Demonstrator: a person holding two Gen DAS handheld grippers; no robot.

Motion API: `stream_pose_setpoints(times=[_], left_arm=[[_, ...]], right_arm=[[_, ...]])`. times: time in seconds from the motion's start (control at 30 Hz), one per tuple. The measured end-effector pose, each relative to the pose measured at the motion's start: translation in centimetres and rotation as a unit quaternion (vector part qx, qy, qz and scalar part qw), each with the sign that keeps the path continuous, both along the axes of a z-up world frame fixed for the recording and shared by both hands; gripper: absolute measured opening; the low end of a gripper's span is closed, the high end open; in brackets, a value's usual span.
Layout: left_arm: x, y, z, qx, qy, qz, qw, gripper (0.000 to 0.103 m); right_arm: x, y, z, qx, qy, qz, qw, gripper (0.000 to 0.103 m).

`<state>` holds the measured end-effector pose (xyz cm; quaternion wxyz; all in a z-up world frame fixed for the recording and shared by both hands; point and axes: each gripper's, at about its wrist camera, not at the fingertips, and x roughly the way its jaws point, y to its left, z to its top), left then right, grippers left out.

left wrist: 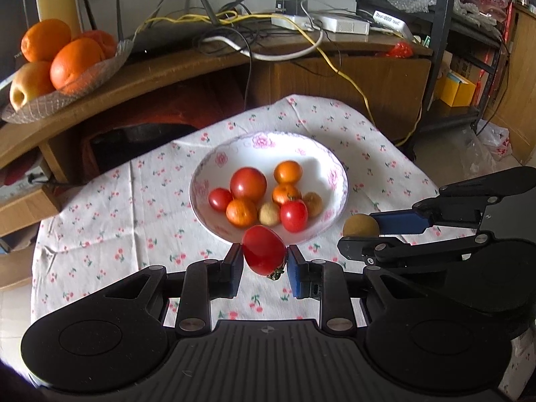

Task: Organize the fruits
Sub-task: 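Lift and carry the tomato and tan fruit over the white bowl with both tools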

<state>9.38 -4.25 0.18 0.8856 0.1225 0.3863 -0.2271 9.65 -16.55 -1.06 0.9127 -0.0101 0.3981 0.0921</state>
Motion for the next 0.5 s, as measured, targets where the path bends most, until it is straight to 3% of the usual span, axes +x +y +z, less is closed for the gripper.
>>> stream_pose_setpoints(times=[0.5], left_arm=[[2.4, -1.1, 0.7, 0.003, -0.022, 0.0, 0.9998, 0.034]], right_arm=[[2.4, -1.1, 0.7, 0.004, -0.016, -0.024, 1.0, 0.029]])
